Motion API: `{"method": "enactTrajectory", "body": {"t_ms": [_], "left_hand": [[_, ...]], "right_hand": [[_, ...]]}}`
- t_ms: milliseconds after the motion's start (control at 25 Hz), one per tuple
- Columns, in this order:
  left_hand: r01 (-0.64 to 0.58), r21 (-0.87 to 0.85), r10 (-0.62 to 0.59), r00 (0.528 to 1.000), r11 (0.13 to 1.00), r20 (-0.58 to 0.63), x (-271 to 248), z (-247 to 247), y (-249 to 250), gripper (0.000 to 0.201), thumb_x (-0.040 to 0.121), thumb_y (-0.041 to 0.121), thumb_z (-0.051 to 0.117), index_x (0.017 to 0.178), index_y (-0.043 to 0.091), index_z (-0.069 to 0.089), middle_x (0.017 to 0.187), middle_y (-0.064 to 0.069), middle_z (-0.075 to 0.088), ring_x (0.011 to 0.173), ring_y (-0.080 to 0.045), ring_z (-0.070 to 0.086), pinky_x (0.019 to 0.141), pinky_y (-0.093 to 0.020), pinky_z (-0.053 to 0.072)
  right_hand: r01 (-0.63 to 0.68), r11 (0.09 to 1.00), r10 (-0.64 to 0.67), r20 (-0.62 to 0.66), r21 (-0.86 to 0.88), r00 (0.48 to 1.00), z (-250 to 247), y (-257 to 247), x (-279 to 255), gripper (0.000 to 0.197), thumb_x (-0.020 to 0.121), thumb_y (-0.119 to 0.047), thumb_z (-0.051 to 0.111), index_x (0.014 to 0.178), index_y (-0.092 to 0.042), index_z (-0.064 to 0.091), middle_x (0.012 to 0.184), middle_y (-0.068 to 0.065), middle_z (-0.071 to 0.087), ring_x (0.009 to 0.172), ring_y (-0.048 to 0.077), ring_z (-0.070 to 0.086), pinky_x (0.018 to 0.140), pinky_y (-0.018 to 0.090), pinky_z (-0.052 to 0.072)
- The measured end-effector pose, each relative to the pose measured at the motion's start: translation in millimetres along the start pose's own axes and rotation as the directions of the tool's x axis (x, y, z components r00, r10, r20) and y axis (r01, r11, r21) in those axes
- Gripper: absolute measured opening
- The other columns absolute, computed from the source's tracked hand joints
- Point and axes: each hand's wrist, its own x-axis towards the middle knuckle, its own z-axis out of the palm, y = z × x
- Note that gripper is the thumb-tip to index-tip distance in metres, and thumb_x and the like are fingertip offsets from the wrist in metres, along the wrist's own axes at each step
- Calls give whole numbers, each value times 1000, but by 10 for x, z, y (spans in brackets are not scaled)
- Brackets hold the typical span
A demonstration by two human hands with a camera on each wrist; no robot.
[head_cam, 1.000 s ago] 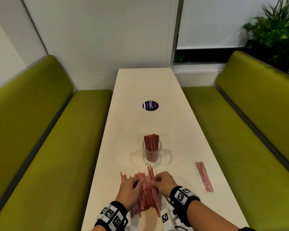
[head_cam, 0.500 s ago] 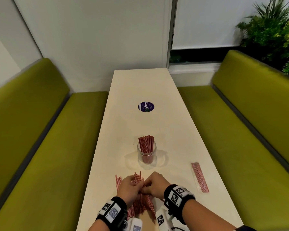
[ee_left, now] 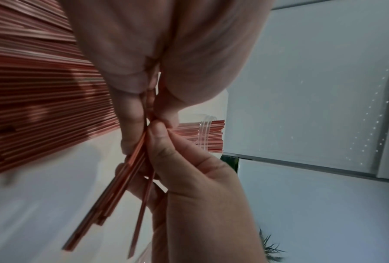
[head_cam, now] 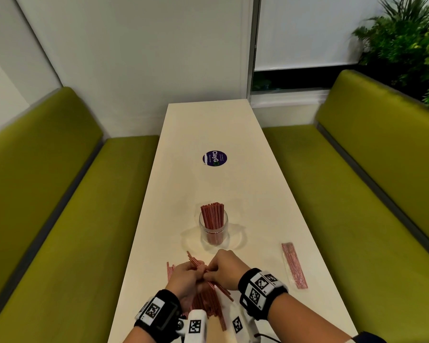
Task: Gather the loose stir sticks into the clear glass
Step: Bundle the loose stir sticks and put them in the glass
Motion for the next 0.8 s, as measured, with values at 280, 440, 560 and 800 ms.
{"method": "enactTrajectory", "body": {"t_ms": [280,440,560,800], "left_hand": [[-72,-182,54,993,981,-102,76,-29,25,26,103,6,46,118,-13,53,106,-25,67,84,-31,68,61,-41,58],[-222,-132,207,971,966,-118,78,85,28,24,103,11,47,116,-8,55,112,-21,72,91,-28,67,84,-44,54],[-255,2,255,966,967,-46,44,174,13,22,101,16,53,112,0,63,107,-23,74,90,-28,68,90,-45,53],[-281,-13,281,960,960,-23,-22,142,101,17,93,7,64,109,3,68,107,-26,71,97,-34,66,97,-53,51]], "right_hand": [[-265,635,218,160,726,963,13,156,-92,26,95,-31,64,94,-5,70,73,8,66,55,17,59,50,26,50],[-334,312,194,285,889,939,32,97,-107,33,100,-33,54,100,-3,69,72,11,64,54,15,56,49,22,47],[-285,194,145,260,939,955,-2,62,-64,29,99,-29,58,104,-6,74,72,9,61,55,10,51,46,17,42],[-231,116,109,218,966,970,-104,122,-49,11,92,-6,63,96,4,66,67,8,57,50,7,47,43,14,38]]}}
